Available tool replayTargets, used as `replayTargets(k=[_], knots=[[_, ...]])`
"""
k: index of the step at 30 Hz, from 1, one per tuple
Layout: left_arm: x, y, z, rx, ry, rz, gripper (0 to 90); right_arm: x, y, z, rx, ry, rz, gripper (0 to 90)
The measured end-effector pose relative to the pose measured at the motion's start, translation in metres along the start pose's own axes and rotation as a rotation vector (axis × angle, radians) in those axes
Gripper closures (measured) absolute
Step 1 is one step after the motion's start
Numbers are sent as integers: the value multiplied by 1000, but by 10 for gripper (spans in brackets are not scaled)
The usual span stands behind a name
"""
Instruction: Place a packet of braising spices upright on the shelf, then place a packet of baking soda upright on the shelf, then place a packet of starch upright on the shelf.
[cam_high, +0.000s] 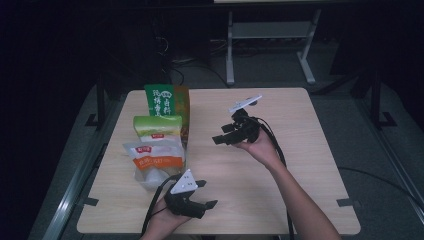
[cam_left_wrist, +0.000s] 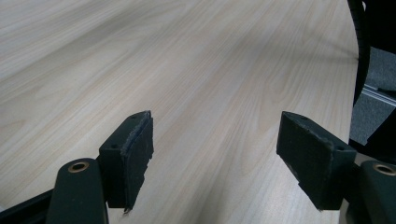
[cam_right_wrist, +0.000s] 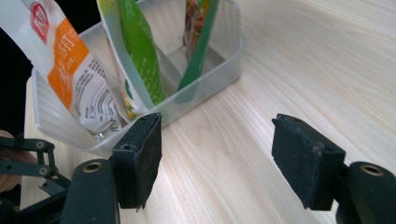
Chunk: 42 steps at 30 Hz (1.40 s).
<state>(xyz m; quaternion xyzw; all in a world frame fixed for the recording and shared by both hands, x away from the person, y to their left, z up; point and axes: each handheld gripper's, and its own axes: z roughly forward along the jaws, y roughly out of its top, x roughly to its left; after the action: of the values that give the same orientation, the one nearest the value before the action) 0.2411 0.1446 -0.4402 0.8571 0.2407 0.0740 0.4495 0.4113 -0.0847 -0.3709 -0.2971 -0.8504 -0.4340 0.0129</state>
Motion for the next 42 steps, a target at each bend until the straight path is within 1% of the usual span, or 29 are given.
replayTargets(k=[3,9,13,17,19,22,25,28,29,30,31,32,33,35,36,37,38,41,42], knots=[[0,0,0,0,2,-3,271,-3,-2,-2,14,-9,8,314],[2,0,-1,-5,2,3,269,-6,-7,-10,12,-24,19,309],[3,0,-2,-8,1,0,266,-9,-13,-16,10,-30,28,304],[3,0,-2,-2,-1,2,267,-14,-19,-23,-1,-39,55,295],[4,0,-2,-3,1,4,266,-16,-22,-25,-4,-39,61,293],[4,0,-3,-10,2,2,266,-18,-27,-30,5,-53,69,287],[4,0,-2,-7,-2,1,266,-17,-30,-36,17,-65,63,285],[4,0,-3,-4,1,3,266,-18,-33,-43,24,-72,67,285],[5,0,-3,-2,2,4,267,-20,-35,-46,17,-76,70,285],[5,0,-3,-4,2,-5,267,-20,-36,-48,20,-79,73,283],[5,0,-4,-4,6,2,267,-21,-38,-50,23,-80,77,280],[6,0,-4,-6,6,-1,267,-22,-40,-52,21,-84,75,282],[6,0,-4,-7,5,3,267,-21,-44,-54,21,-84,85,283],[6,0,-3,-3,6,5,267,-24,-52,-56,30,-92,84,277],[6,0,-3,-3,4,3,266,-24,-55,-57,38,-89,101,272],[6,0,-2,-3,4,3,266,-25,-59,-57,41,-94,103,273],[5,0,-2,0,2,8,267,-25,-62,-58,35,-100,93,275],[4,1,-1,-4,0,6,266,-26,-70,-61,40,-101,106,271],[4,1,-1,-5,-2,9,266,-27,-71,-62,52,-105,113,267]])
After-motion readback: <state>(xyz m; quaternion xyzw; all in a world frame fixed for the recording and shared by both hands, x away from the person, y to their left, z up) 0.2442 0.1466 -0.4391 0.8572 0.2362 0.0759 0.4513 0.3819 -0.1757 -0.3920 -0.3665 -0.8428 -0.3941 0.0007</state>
